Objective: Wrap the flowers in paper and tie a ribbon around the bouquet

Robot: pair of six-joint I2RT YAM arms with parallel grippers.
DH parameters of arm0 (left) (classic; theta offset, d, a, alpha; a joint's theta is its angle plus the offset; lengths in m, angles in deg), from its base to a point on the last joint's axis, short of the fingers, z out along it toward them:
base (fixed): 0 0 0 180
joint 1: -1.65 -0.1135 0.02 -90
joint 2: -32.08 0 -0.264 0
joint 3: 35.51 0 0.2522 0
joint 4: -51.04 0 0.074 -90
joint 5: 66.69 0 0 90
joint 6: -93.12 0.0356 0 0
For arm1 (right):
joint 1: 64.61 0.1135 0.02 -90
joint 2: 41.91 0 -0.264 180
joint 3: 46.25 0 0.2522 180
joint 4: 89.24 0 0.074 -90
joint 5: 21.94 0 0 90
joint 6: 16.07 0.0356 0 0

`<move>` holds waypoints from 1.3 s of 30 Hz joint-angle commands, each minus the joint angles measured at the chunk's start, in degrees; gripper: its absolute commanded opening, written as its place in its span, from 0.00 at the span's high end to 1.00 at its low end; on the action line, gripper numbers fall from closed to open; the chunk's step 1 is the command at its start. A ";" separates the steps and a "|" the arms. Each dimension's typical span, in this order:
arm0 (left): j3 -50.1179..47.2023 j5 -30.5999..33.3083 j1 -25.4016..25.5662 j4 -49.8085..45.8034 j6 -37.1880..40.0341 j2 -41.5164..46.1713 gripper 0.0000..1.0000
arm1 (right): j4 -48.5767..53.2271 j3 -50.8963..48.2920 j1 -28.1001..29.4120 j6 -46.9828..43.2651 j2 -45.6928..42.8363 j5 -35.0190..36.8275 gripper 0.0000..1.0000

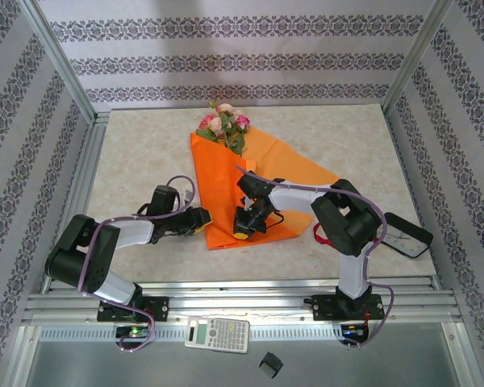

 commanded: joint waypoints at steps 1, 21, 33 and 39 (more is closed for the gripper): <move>-2.02 -0.90 1.82 -1.58 -0.40 1.82 0.75 | -0.44 -1.12 0.64 1.03 2.55 1.35 1.00; -8.39 -0.97 6.13 -3.16 -4.84 8.61 1.00 | -1.23 -1.31 0.97 1.55 2.51 0.74 1.00; -10.10 0.55 6.89 -3.51 -5.69 10.71 0.97 | -0.86 -1.31 1.52 1.62 1.86 0.78 1.00; -10.18 2.18 6.87 -6.75 -5.87 13.24 0.77 | -0.77 -0.81 1.58 1.82 -0.34 1.50 0.86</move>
